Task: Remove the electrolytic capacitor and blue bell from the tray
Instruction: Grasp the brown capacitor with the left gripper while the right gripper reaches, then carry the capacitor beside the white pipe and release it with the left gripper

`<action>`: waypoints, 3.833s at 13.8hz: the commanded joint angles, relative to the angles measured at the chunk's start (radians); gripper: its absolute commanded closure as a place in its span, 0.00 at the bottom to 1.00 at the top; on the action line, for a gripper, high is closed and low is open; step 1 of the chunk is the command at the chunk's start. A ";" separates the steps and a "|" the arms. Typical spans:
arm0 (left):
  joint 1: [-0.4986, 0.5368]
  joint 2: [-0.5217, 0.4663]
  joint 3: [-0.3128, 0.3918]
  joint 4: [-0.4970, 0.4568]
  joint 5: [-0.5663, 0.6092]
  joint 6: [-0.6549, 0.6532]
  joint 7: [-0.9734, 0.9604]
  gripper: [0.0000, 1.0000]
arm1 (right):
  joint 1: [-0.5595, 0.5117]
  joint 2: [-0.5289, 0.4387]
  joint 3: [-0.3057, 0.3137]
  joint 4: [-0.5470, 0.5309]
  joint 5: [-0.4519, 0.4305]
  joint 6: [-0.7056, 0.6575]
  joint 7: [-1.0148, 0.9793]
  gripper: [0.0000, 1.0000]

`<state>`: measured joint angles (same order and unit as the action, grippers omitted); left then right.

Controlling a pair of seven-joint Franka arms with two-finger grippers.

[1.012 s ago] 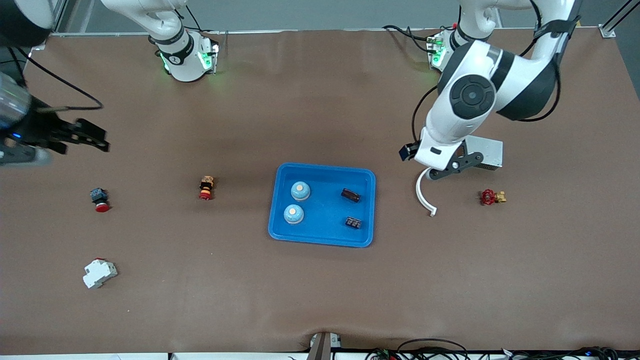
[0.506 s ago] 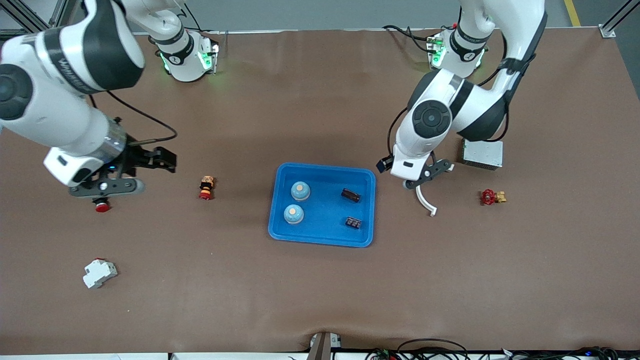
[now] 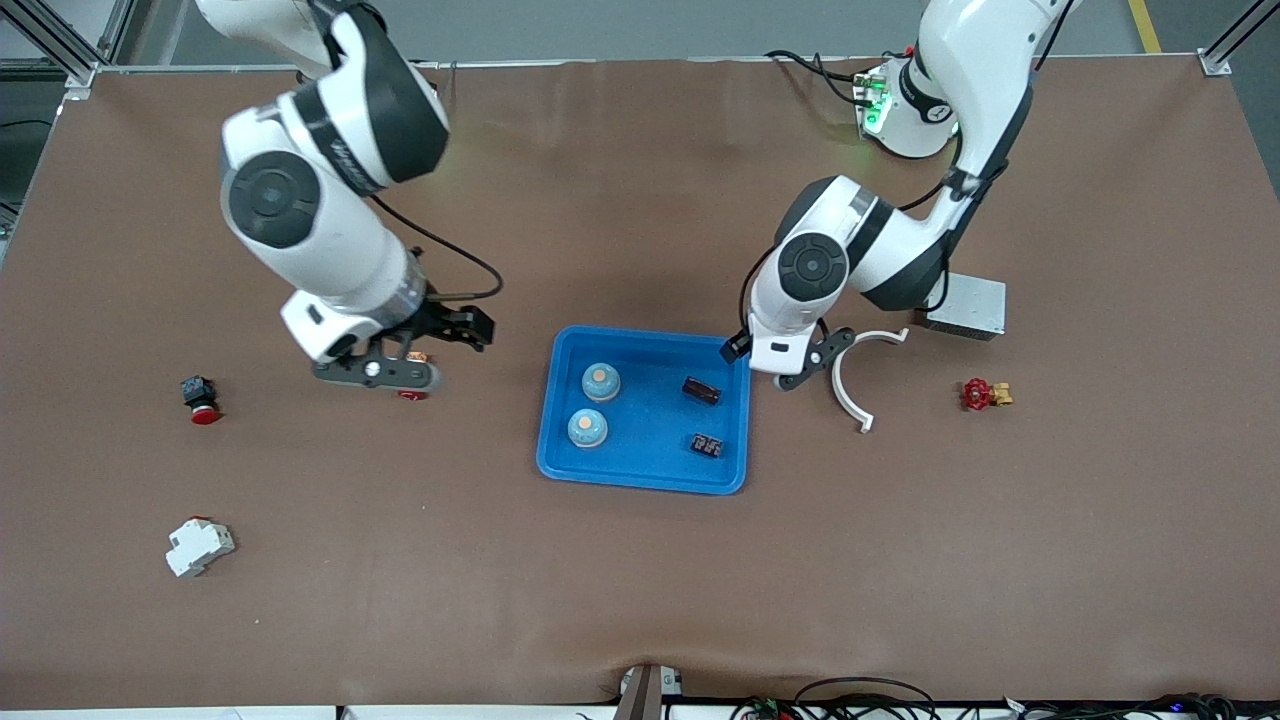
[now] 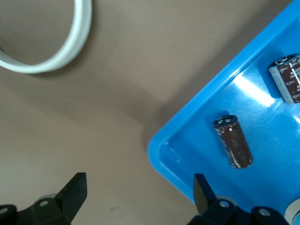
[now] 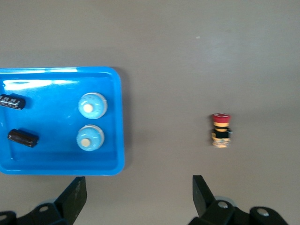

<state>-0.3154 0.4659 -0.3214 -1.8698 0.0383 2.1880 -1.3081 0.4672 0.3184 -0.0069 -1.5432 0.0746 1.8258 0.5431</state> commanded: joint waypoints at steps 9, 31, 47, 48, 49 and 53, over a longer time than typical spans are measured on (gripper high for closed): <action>-0.050 0.200 0.005 0.165 0.020 0.200 -0.227 0.00 | 0.142 0.175 -0.010 0.009 0.036 0.223 0.167 0.00; 0.050 0.028 0.024 0.150 0.020 0.110 -0.252 1.00 | 0.205 0.357 -0.011 0.011 0.056 0.394 0.147 0.00; 0.427 -0.009 0.024 -0.106 0.114 -0.017 -0.118 1.00 | 0.215 0.418 -0.011 -0.015 0.057 0.429 0.031 0.00; 0.427 0.009 0.024 -0.108 0.114 -0.013 -0.118 1.00 | 0.220 0.423 -0.011 -0.014 0.060 0.431 0.031 0.00; 0.429 0.023 0.024 -0.108 0.115 -0.011 -0.118 1.00 | 0.222 0.427 -0.011 -0.014 0.062 0.432 0.031 0.00; 0.432 0.062 0.025 -0.104 0.115 0.033 -0.114 0.84 | 0.231 0.439 -0.010 -0.014 0.063 0.458 0.032 0.00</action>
<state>0.1015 0.5190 -0.2866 -1.9713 0.1337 2.1999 -1.4370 0.6858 0.7495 -0.0125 -1.5580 0.1166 2.2603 0.5879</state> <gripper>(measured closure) 0.705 0.000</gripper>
